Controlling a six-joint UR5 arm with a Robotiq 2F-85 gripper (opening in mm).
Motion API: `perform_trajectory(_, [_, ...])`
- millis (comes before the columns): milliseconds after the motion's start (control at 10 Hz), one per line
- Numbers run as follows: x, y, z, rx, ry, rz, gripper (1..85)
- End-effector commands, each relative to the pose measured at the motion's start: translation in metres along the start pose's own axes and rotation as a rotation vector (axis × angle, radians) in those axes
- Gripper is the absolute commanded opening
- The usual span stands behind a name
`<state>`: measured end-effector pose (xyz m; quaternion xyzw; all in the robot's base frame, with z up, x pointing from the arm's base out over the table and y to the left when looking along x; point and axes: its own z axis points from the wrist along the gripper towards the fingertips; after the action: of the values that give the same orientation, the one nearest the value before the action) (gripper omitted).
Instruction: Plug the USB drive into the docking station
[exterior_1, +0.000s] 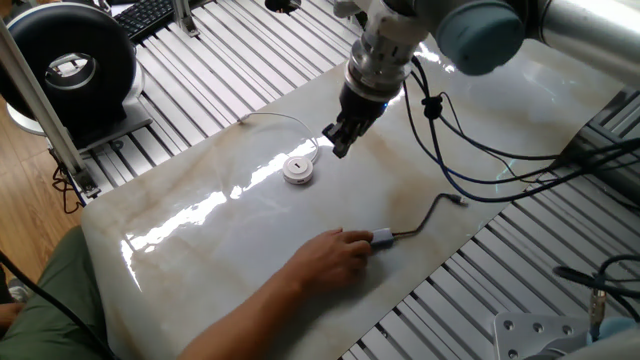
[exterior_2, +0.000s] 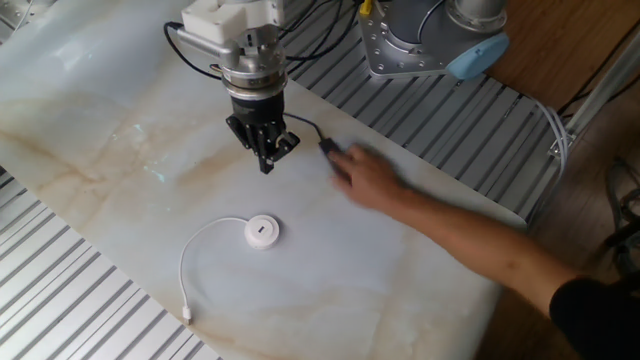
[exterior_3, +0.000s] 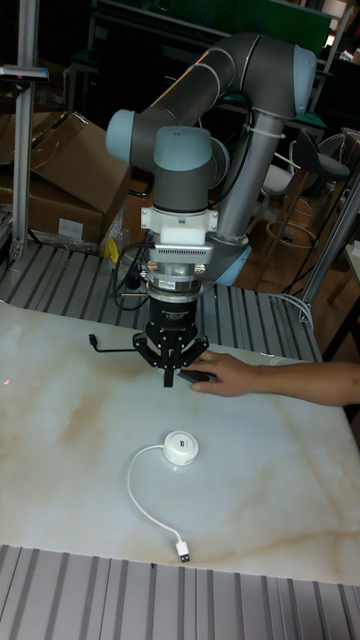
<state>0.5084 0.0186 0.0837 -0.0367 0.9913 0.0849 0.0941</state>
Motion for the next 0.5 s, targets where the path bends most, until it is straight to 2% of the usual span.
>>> perform_trajectory(0, [-0.003,-0.008,0.0003,0.009,-0.022,-0.025,1.3])
perform_trajectory(100, [-0.0028,-0.0162,-0.0024,0.031,-0.016,-0.045,1.3])
perform_trajectory(400, [0.0046,-0.0158,-0.0027,0.026,0.016,-0.052,1.3])
